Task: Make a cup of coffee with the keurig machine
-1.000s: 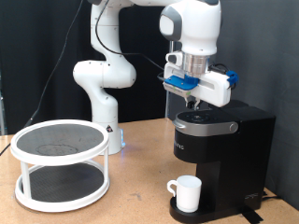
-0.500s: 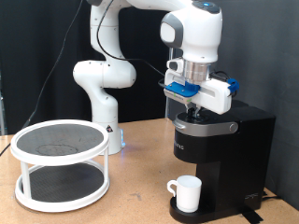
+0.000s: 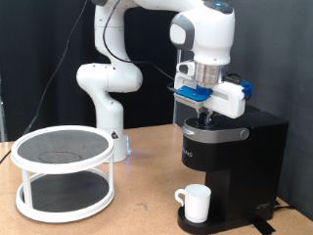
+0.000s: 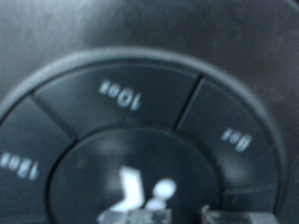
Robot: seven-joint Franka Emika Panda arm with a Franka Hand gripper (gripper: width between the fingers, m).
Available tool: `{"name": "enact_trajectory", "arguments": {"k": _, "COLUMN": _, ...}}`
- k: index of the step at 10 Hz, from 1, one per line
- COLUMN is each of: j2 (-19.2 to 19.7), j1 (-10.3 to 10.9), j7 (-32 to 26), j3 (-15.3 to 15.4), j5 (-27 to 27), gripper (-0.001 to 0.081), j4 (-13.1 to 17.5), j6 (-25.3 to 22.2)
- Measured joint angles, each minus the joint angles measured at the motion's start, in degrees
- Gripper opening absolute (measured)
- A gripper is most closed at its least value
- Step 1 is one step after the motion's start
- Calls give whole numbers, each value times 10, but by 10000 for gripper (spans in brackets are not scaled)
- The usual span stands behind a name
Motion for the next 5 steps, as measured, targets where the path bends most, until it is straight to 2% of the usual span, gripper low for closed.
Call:
{"name": "enact_trajectory", "arguments": {"k": 3, "j2": -29, "j1": -2, "j7": -61, "j3": -6, "j5": 59, "gripper": 0, "j4": -14, "j6": 17}}
{"name": "enact_trajectory", "arguments": {"k": 5, "j2": -55, "j1": -4, "j7": -81, "j3": -15, "j5": 84, "gripper": 0, "j4": -15, "j6": 14}}
